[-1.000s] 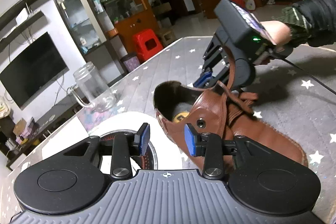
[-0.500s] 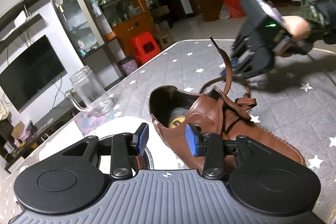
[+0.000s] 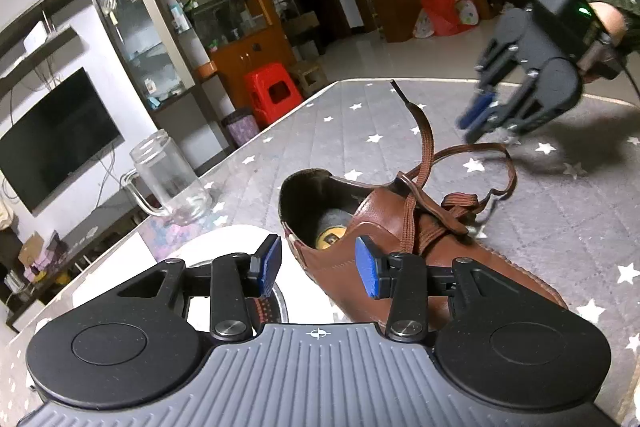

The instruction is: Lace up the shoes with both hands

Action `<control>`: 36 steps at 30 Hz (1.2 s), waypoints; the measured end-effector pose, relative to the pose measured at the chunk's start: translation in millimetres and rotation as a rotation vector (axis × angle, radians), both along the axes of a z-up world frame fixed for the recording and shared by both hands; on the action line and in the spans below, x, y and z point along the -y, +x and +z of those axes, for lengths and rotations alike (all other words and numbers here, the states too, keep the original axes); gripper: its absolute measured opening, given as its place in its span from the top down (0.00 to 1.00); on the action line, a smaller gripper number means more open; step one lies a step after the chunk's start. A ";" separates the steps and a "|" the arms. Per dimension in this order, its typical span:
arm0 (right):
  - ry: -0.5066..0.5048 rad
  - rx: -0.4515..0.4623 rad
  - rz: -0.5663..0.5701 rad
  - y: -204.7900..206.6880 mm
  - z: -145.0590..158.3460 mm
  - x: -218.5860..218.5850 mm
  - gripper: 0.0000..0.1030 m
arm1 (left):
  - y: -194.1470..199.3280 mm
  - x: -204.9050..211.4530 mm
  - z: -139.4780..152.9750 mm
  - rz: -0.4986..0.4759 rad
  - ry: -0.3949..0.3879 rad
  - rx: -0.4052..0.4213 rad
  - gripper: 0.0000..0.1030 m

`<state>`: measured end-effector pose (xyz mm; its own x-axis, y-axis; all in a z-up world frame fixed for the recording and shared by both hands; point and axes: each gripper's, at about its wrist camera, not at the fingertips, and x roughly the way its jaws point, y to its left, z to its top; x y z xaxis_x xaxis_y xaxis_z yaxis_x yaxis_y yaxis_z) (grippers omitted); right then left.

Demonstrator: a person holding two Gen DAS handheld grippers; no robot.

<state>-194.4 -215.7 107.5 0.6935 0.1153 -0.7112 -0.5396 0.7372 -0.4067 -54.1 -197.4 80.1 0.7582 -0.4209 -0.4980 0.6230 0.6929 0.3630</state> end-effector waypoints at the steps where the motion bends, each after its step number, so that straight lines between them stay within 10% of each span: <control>1: 0.030 0.006 0.015 8.4 1.6 -2.5 0.80 | 0.1 0.1 0.3 0.001 0.000 -0.002 0.59; 17: 0.281 -0.177 0.061 80.8 -11.4 2.6 0.76 | 14.4 -4.5 -0.6 0.033 -0.008 -0.046 0.59; 22: 0.304 -0.202 0.046 73.8 -9.1 4.1 0.98 | 12.0 -0.4 4.2 0.042 -0.015 -0.057 0.59; 36: 0.078 0.104 0.145 -37.9 34.7 -17.5 0.98 | 10.4 28.0 20.0 0.053 -0.051 -0.105 0.59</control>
